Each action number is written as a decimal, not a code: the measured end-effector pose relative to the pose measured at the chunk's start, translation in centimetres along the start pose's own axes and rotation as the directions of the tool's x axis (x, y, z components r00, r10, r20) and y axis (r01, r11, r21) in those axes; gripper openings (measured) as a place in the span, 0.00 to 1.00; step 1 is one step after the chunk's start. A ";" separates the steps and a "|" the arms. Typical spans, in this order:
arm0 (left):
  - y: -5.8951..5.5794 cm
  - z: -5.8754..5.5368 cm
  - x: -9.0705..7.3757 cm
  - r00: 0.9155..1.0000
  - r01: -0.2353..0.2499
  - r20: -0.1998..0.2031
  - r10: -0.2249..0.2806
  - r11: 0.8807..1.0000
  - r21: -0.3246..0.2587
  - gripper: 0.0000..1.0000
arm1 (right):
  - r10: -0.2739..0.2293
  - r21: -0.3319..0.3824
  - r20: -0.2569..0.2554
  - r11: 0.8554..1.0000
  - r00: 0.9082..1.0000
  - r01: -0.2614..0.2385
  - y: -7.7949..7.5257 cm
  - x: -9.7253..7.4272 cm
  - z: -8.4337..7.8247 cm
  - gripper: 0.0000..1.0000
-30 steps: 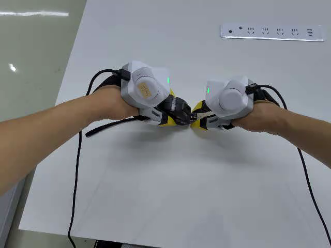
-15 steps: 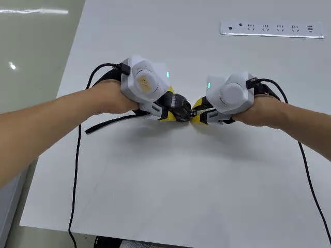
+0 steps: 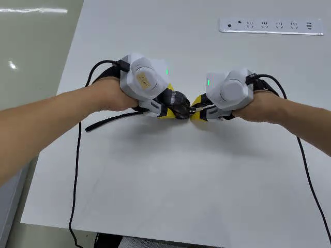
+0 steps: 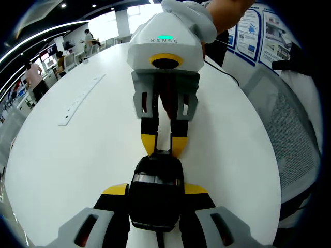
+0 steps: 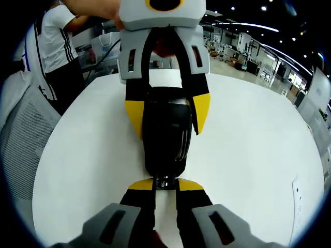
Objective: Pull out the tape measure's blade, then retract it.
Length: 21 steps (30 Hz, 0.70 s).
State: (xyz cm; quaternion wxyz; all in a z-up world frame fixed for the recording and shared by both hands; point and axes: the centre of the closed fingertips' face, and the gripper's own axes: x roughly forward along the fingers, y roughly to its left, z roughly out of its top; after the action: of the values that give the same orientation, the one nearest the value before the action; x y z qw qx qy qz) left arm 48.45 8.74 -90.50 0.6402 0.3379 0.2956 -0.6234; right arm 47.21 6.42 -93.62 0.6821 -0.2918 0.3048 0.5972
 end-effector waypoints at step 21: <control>0.0 0.0 0.1 1.000 0.018 -0.026 -0.017 0.999 0.028 0.33 | -0.011 -0.015 -0.006 1.000 1.000 0.011 0.0 -0.3 -0.2 0.13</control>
State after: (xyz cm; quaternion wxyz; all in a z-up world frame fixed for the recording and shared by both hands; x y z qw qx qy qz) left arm 48.45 8.68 -90.52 0.6260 0.3523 0.2977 -0.6288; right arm 47.21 6.09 -93.49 0.6822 -0.3003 0.3007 0.5950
